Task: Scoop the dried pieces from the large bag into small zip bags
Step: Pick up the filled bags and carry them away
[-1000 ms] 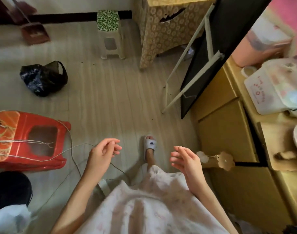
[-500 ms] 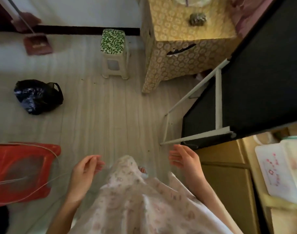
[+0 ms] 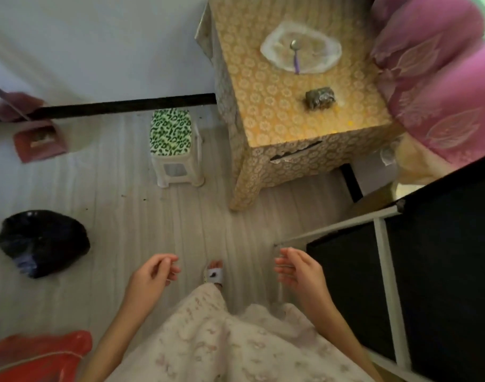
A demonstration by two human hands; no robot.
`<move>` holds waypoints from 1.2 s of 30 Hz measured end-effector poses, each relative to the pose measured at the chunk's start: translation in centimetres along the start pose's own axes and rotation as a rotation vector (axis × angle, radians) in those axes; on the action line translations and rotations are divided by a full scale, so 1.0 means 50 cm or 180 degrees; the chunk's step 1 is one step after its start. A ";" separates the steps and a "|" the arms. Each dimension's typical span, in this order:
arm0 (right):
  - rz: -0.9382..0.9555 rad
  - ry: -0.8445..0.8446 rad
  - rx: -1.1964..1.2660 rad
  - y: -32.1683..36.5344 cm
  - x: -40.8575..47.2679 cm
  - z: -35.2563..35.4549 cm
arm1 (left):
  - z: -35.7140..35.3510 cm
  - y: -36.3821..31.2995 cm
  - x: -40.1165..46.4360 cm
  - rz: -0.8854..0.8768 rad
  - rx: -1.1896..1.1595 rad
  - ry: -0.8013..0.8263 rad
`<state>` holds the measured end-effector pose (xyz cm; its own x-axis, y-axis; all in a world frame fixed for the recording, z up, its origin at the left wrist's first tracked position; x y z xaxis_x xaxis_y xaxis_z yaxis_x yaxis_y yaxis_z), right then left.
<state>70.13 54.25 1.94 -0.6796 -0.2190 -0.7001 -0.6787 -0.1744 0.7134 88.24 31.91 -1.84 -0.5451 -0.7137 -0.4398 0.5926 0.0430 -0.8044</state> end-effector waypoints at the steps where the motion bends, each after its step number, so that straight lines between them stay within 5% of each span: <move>1: -0.0022 -0.0025 0.0069 0.027 0.024 -0.020 | 0.001 -0.039 0.049 -0.0081 0.0025 0.0046; 11: -0.0013 -0.0267 0.0424 0.226 0.252 -0.119 | -0.072 -0.357 0.400 -0.0744 0.0107 0.0507; 28: -0.0414 -0.0398 0.0353 0.589 0.772 -0.090 | -0.213 -0.533 0.712 -0.0126 0.0200 0.0269; 36: -0.0831 -0.1160 0.0387 0.631 0.983 -0.058 | -0.276 -0.620 0.840 -0.0012 0.0340 0.0584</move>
<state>16.12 35.22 -9.86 -0.5205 0.1727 -0.8362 -0.8530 -0.0603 0.5184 38.81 10.23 -0.90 -0.6405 -0.5741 -0.5101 0.6446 -0.0408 -0.7634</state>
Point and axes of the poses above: each hand's wrist, its own x-axis towards the middle knuckle, its own z-axis out of the back of the hand, y = z × x, the point moved 4 cm from there along x, towards the middle knuckle, and after that the axes turned 6 degrees about x, right-handed, at the moved point
